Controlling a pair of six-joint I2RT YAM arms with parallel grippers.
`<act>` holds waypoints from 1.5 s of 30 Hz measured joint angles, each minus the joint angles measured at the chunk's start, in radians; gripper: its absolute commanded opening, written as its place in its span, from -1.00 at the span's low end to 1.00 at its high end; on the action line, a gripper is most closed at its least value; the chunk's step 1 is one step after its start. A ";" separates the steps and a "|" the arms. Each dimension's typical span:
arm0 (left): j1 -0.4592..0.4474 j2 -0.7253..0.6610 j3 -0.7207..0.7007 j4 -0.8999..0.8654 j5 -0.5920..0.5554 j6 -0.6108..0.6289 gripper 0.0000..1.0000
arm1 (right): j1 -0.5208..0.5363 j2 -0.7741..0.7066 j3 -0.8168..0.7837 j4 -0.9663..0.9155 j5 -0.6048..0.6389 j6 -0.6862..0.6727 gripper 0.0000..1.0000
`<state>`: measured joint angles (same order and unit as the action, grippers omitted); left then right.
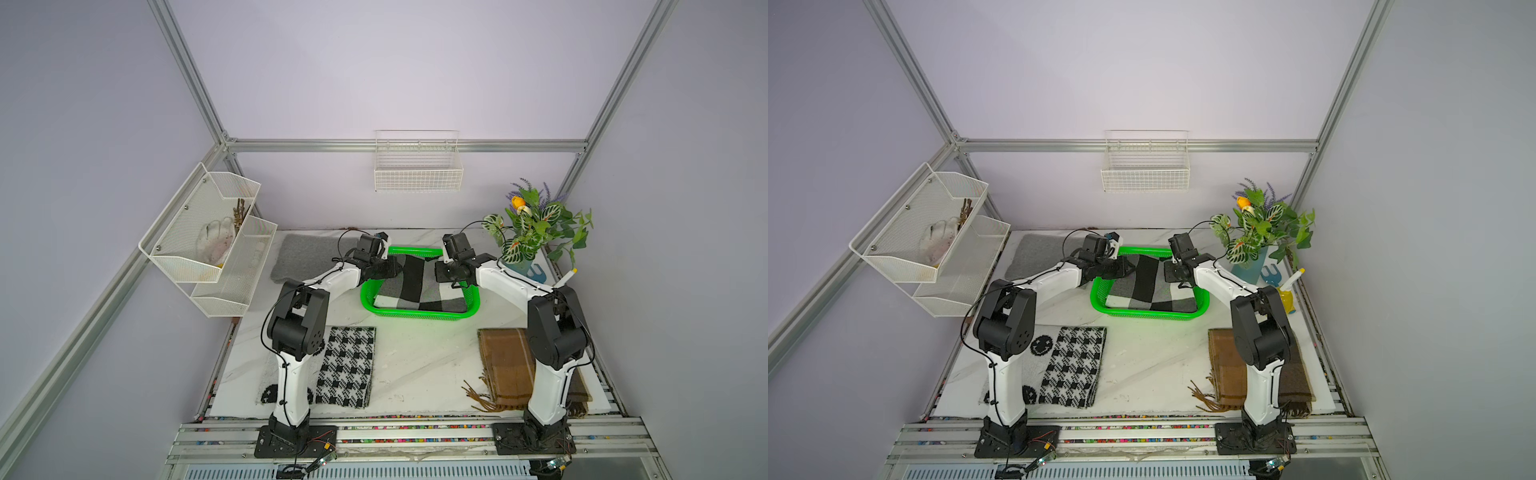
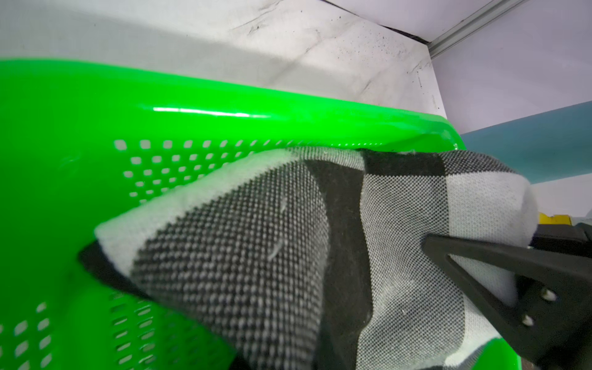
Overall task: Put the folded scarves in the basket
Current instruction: Place the scarf in the basket.
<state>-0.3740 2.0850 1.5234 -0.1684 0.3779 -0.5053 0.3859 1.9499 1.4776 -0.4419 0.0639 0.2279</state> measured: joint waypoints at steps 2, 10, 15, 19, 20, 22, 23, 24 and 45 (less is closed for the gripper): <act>0.000 0.018 -0.001 0.009 -0.002 -0.007 -1.00 | -0.002 0.020 0.004 -0.001 0.019 -0.008 -1.00; -0.002 0.025 -0.018 0.028 -0.053 -0.006 -0.89 | -0.004 0.036 0.005 0.000 0.051 -0.018 -0.53; -0.006 0.025 -0.032 0.025 -0.096 0.005 -0.56 | -0.004 0.040 0.005 0.001 0.074 -0.027 -0.04; -0.010 0.024 -0.047 0.019 -0.126 0.016 -0.27 | -0.004 0.040 0.005 0.000 0.094 -0.029 0.02; -0.010 0.024 -0.047 0.016 -0.130 0.022 -0.27 | -0.003 0.040 0.005 0.000 0.101 -0.030 0.02; -0.011 0.023 -0.047 0.011 -0.140 0.027 -0.22 | -0.002 0.040 0.005 -0.001 0.120 -0.030 0.04; -0.011 0.022 -0.047 0.009 -0.145 0.030 -0.21 | -0.001 0.040 0.005 -0.002 0.129 -0.030 0.04; -0.014 0.017 -0.047 0.002 -0.153 0.031 -0.20 | 0.003 0.038 0.005 -0.006 0.147 -0.031 0.06; -0.063 -0.209 -0.100 -0.023 -0.267 0.071 -0.20 | 0.075 -0.108 -0.017 -0.021 0.212 -0.034 -0.42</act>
<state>-0.4370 1.8755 1.4235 -0.1917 0.1112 -0.4343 0.4606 1.8420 1.4605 -0.4633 0.2764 0.1936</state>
